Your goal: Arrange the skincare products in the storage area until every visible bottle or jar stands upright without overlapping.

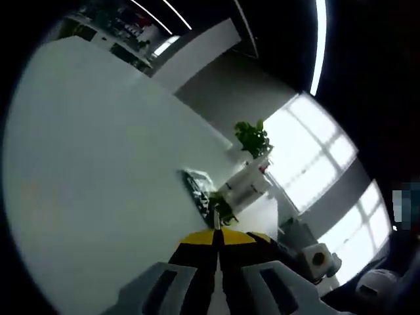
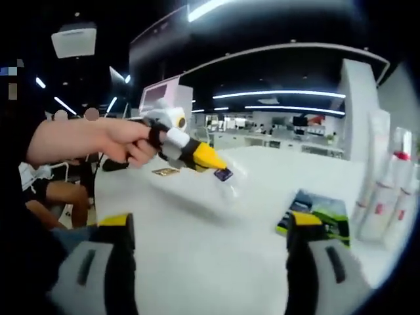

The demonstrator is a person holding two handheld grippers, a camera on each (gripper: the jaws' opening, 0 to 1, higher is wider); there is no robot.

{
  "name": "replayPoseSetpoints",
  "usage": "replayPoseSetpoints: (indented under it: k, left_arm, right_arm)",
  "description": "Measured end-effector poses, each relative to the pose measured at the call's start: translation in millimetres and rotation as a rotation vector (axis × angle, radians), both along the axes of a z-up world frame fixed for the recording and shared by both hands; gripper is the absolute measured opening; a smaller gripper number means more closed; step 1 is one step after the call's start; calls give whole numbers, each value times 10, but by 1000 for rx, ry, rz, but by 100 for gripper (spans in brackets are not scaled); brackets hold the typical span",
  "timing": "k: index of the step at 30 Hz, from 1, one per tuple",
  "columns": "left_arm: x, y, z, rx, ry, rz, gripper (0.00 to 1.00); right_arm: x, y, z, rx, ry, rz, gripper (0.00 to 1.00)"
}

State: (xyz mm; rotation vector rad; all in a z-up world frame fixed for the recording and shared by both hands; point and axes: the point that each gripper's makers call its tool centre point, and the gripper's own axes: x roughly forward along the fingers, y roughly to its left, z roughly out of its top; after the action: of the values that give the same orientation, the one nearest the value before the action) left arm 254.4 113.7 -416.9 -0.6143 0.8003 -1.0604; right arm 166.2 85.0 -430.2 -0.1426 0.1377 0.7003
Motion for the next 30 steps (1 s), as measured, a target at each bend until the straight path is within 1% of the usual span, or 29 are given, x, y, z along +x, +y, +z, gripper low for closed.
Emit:
replayPoseSetpoints:
  k: [6,13,16,20,24,26,27,29,30]
  left_arm:
    - [72,-160,-29,-10,12,12,0]
    - [142,-293,-88,0,15,15,0]
    - [166,-315,-112,18,-3,22,0]
    - [168,-350,-111,4,9,23,0]
    - [154,-375,-124,15,7,16,0]
    - [155,-373,-129,18,3,19,0]
    - [140,-381,-131,13,13,14,0]
    - [137,-381,-134,15,9,17,0]
    - [134,-383,-134,14,11,15,0]
  right_arm:
    - [13,-76,-23,10,10,-13,97]
    - [31,-155,-47,13,17,-20,95]
    - [41,-169,-39,13,16,-17,91]
    - [70,-187,-43,13,19,-22,92]
    - [92,-231,-6,22,11,-35,90]
    - [162,-341,48,22,-13,-81,86]
    - [186,-374,66,23,-15,-89,79]
    - [243,-436,131,38,-28,-107,67]
    - [270,-470,143,34,-30,-115,57]
